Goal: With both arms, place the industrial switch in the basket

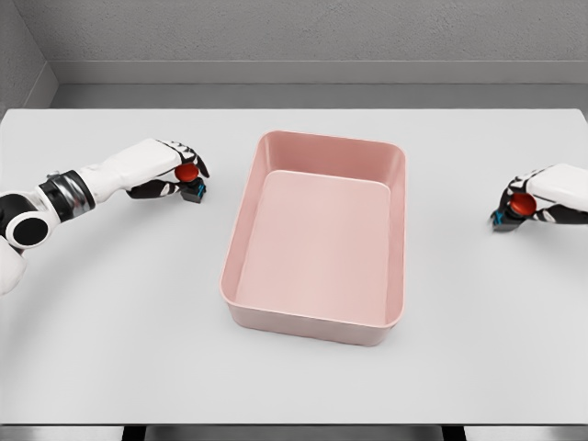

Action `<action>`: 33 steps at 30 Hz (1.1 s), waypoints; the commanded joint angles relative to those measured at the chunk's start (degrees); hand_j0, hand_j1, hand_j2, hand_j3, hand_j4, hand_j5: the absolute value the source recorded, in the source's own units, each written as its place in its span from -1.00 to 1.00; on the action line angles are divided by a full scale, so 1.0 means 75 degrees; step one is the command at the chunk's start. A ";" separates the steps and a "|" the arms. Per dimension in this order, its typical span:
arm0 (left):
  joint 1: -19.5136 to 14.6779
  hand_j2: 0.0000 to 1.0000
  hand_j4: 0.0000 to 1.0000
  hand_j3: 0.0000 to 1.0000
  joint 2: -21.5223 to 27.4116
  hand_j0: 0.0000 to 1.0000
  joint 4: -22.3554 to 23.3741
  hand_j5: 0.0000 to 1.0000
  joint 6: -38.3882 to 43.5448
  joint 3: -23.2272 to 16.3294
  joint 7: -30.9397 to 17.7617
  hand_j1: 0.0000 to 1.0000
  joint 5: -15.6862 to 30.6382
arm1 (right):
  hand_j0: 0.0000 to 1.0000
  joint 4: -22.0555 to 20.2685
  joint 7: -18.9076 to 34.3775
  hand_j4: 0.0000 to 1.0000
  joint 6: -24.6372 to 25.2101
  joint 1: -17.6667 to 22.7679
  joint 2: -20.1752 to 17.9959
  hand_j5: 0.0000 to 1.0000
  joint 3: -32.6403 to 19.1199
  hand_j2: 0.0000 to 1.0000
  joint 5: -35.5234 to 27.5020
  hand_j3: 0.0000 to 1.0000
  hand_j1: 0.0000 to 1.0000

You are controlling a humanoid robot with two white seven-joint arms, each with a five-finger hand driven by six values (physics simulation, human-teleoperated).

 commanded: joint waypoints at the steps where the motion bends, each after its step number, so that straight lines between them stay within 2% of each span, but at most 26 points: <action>1: 0.0000 -0.03 -0.03 -0.03 0.0005 -0.03 0.0000 -0.03 0.0010 0.0009 -0.0022 -0.03 0.0051 | -0.02 -0.0124 0.0143 -0.02 0.0011 -0.0012 -0.0027 -0.02 -0.0200 -0.02 -0.0048 -0.02 -0.02; 7: -0.0070 -0.02 -0.02 -0.02 0.0005 -0.02 -0.0012 -0.02 0.0010 0.0009 -0.0022 -0.02 0.0122 | -0.01 -0.0511 0.0155 -0.01 0.0011 -0.0070 -0.0214 -0.01 -0.0259 -0.01 -0.0037 -0.01 -0.01; 17: -0.0164 -0.02 -0.02 -0.02 0.0005 -0.02 -0.0094 -0.02 0.0010 0.0009 -0.0022 -0.02 0.0262 | -0.01 -0.1589 0.0166 -0.01 0.0011 -0.0094 -0.0695 -0.01 -0.0540 -0.01 -0.0048 -0.01 -0.01; 23: -0.0293 -0.02 -0.02 -0.02 0.0028 -0.02 -0.0118 -0.02 0.0010 0.0009 -0.0010 -0.02 0.0426 | -0.01 -0.2152 0.0178 -0.01 0.0011 -0.0129 -0.0801 -0.01 -0.0646 -0.01 -0.0060 -0.01 -0.01; 26: -0.0363 -0.02 -0.02 -0.02 0.0064 -0.02 -0.0129 -0.02 0.0010 0.0009 -0.0022 -0.02 0.0579 | -0.01 -0.2421 0.0553 -0.01 0.0011 -0.0176 -0.0789 -0.01 -0.0833 -0.01 -0.0095 -0.01 -0.01; 33: -0.0586 -0.02 -0.02 -0.02 0.0087 -0.02 -0.0141 -0.02 0.0010 -0.0014 -0.0022 -0.02 0.0707 | -0.01 -0.2726 0.0565 -0.01 0.0011 -0.0293 -0.0789 -0.01 -0.0833 -0.01 -0.0119 -0.01 -0.01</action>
